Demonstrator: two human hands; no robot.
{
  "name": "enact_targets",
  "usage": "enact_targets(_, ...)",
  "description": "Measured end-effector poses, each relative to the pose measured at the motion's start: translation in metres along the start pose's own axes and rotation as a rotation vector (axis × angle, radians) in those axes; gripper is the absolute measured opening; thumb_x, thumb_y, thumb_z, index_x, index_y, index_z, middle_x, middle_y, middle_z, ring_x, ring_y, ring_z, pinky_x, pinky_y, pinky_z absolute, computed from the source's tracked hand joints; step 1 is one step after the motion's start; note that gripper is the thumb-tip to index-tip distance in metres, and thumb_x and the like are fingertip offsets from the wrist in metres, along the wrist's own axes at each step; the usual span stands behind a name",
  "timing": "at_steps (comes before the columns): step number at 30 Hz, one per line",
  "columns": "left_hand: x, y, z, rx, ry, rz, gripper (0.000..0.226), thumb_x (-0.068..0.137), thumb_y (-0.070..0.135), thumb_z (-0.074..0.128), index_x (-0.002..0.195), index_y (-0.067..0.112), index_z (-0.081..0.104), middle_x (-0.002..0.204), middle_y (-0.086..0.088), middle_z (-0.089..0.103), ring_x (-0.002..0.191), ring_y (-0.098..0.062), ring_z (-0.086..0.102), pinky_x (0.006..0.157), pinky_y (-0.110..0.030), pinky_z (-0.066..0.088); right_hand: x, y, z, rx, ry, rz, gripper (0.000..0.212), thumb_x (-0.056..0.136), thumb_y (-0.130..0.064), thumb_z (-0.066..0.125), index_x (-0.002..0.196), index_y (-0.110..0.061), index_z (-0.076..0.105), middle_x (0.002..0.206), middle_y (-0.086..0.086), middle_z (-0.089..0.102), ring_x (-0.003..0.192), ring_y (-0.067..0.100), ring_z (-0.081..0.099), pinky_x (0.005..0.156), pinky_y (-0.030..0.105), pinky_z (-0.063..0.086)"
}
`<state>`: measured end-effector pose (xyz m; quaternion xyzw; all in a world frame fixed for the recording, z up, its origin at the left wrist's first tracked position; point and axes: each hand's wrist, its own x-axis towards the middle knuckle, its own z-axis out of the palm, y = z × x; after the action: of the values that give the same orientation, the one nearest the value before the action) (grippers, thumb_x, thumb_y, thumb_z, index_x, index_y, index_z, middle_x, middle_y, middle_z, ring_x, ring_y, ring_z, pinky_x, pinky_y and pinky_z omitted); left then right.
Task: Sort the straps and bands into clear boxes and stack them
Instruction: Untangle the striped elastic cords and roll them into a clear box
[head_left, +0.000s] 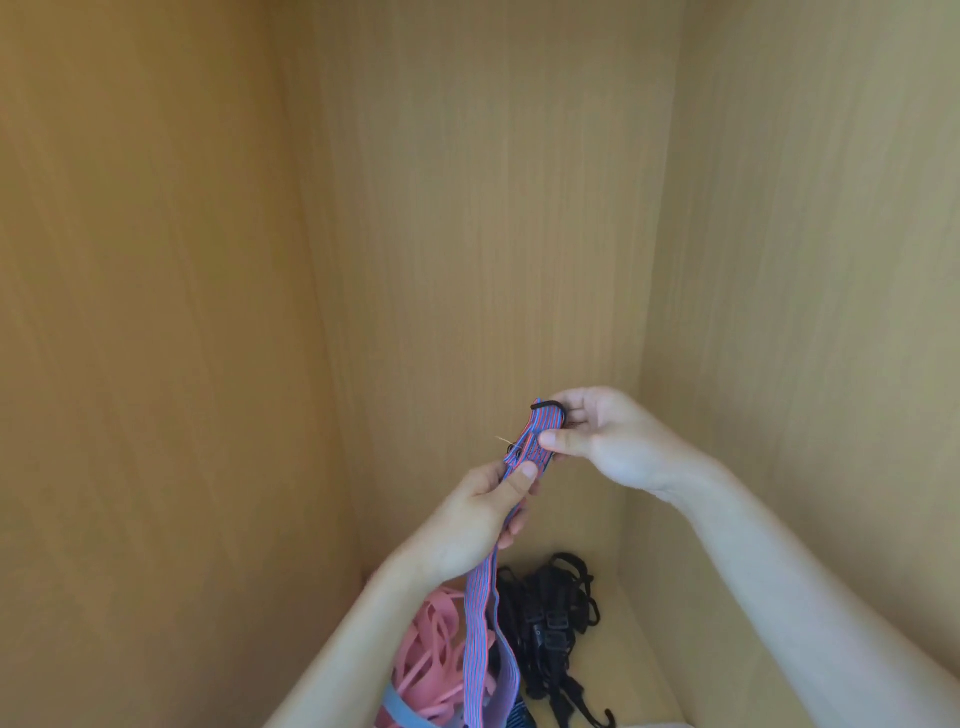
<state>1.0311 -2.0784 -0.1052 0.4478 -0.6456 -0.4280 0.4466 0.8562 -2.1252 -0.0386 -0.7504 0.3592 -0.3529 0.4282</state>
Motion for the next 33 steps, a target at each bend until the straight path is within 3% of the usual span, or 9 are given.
enact_targets(3,-0.002,-0.003,0.0,0.112,0.061,0.073,0.012,0.108,0.032,0.04,0.115,0.024,0.047,0.063,0.011,0.047,0.056,-0.015,0.039,0.054,-0.028,0.033,0.003,-0.002,0.01,-0.058,0.056,0.003,0.019,0.093,0.005,0.065,0.109,-0.005,0.065,0.096,0.009,0.07,0.075,0.011,0.062,0.071,0.017,0.051)
enact_targets(5,-0.005,-0.004,0.0,0.31,0.116,0.156,0.02,0.105,0.038,0.045,0.126,0.038,0.044,0.074,0.023,0.058,0.063,-0.004,0.047,0.059,-0.016,0.037,0.004,-0.003,0.015,-0.071,0.099,0.011,0.02,0.092,0.004,0.066,0.111,0.002,0.066,0.097,0.014,0.07,0.069,0.005,0.062,0.068,0.014,0.049)
enact_targets(8,-0.005,-0.007,0.0,0.534,0.265,0.2,0.023,0.101,0.046,0.051,0.122,0.038,0.046,0.075,0.034,0.058,0.061,-0.002,0.051,0.054,-0.017,0.035,0.005,-0.006,0.022,-0.035,0.144,0.02,0.017,0.091,0.002,0.069,0.108,0.003,0.066,0.094,0.013,0.069,0.058,0.0,0.06,0.059,0.011,0.048)
enact_targets(12,-0.003,-0.009,0.0,0.527,0.352,0.229,0.014,0.101,0.043,0.051,0.113,0.034,0.052,0.066,0.024,0.056,0.054,-0.01,0.045,0.049,-0.022,0.028,0.005,-0.009,0.027,0.012,0.164,0.031,0.016,0.089,0.0,0.072,0.102,-0.005,0.066,0.099,0.016,0.071,0.073,0.018,0.063,0.078,0.03,0.056)
enact_targets(18,-0.002,-0.007,-0.006,0.565,0.362,0.234,0.015,0.097,0.046,0.056,0.098,0.032,0.059,0.058,0.017,0.048,0.053,-0.014,0.037,0.047,-0.023,0.027,0.004,-0.007,0.027,0.062,0.179,0.068,0.014,0.091,-0.002,0.07,0.097,-0.014,0.067,0.104,0.018,0.074,0.084,0.03,0.071,0.093,0.043,0.057)
enact_targets(21,-0.003,-0.004,-0.007,0.49,0.35,0.21,0.019,0.093,0.048,0.063,0.097,0.03,0.065,0.054,0.014,0.04,0.051,-0.011,0.031,0.047,-0.022,0.024,0.004,-0.006,0.024,0.072,0.172,0.079,0.012,0.094,-0.001,0.066,0.097,-0.012,0.068,0.099,0.013,0.075,0.079,0.023,0.072,0.086,0.033,0.059)
enact_targets(23,-0.006,-0.003,-0.004,0.269,0.304,0.165,0.028,0.091,0.049,0.063,0.091,0.021,0.065,0.056,0.015,0.033,0.051,-0.009,0.027,0.048,-0.023,0.022,0.005,-0.007,0.021,0.104,0.16,0.07,0.011,0.094,0.002,0.064,0.101,-0.007,0.068,0.093,0.011,0.074,0.072,0.014,0.07,0.074,0.022,0.059)
enact_targets(27,-0.011,-0.004,-0.001,-0.032,0.229,0.069,0.035,0.105,0.027,0.051,0.097,-0.004,0.066,0.055,0.006,0.03,0.045,-0.007,0.024,0.044,-0.02,0.02,0.003,-0.007,0.019,0.131,0.145,0.067,0.016,0.094,0.002,0.065,0.109,-0.002,0.066,0.092,0.01,0.073,0.073,0.012,0.07,0.07,0.017,0.057)
enact_targets(33,-0.009,-0.002,0.002,-0.068,0.233,-0.028,0.032,0.108,0.023,0.043,0.09,0.006,0.065,0.048,0.002,0.046,0.037,-0.009,0.032,0.041,-0.021,0.027,0.001,-0.005,0.036,0.015,0.259,-0.117,0.028,0.088,0.01,0.068,0.099,-0.015,0.063,0.09,0.004,0.071,0.08,0.016,0.064,0.074,0.013,0.052)
